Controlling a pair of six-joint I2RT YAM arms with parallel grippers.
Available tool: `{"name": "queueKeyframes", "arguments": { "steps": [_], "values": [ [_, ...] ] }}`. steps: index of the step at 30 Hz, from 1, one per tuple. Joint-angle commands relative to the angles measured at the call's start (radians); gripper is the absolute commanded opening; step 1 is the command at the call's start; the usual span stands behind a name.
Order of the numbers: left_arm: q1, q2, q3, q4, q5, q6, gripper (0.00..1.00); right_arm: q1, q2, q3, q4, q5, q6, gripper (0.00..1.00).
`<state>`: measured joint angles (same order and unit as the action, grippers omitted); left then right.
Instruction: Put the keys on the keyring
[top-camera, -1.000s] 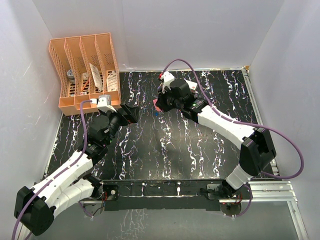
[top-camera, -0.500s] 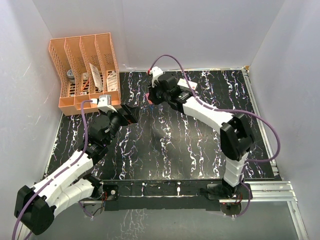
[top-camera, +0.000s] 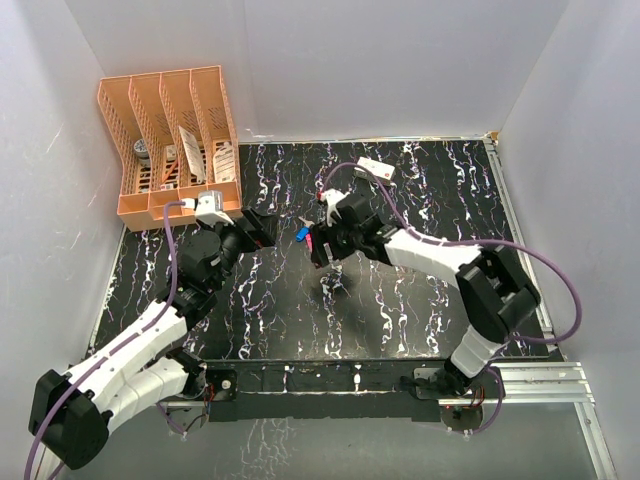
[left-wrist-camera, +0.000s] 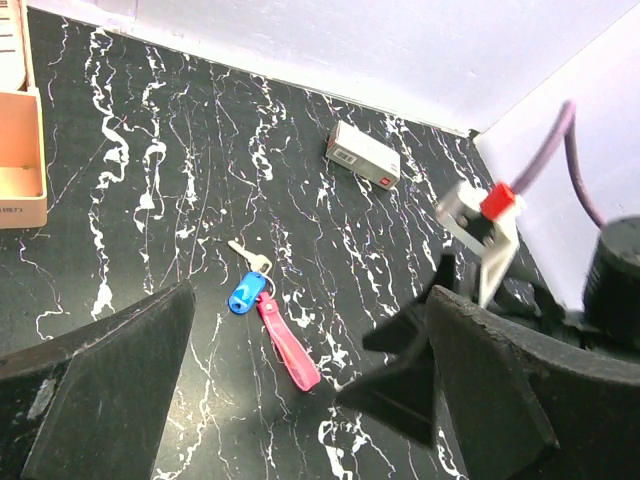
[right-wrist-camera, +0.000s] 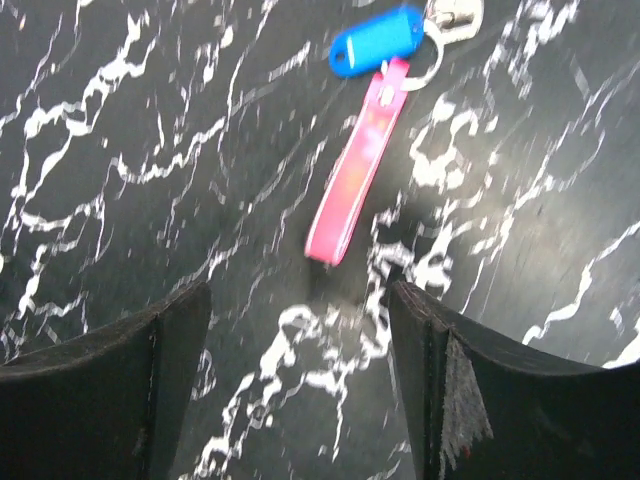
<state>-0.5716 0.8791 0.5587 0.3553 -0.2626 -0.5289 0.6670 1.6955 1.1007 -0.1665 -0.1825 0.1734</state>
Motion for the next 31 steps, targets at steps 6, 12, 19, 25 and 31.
{"name": "queueKeyframes", "arguments": {
  "steps": [6, 12, 19, 25, 31],
  "values": [
    [-0.003, 0.034, 0.006, 0.052, 0.033, -0.001, 0.99, 0.003, -0.300, -0.096, 0.017, 0.054, 0.055, 0.74],
    [-0.003, 0.057, 0.003, 0.055, 0.046, -0.019, 0.99, 0.003, -0.349, -0.087, 0.010, 0.166, 0.069, 0.76],
    [-0.002, 0.038, -0.011, 0.069, 0.043, -0.027, 0.99, 0.003, -0.500, -0.185, 0.204, 0.424, 0.201, 0.98],
    [-0.002, 0.013, -0.021, 0.083, 0.039, -0.008, 0.99, 0.001, -0.608, -0.273, 0.307, 0.574, 0.263, 0.98],
    [-0.002, 0.007, -0.049, 0.148, 0.077, -0.018, 0.99, 0.000, -0.624, -0.302, 0.296, 0.599, 0.282, 0.98]
  ]
}}
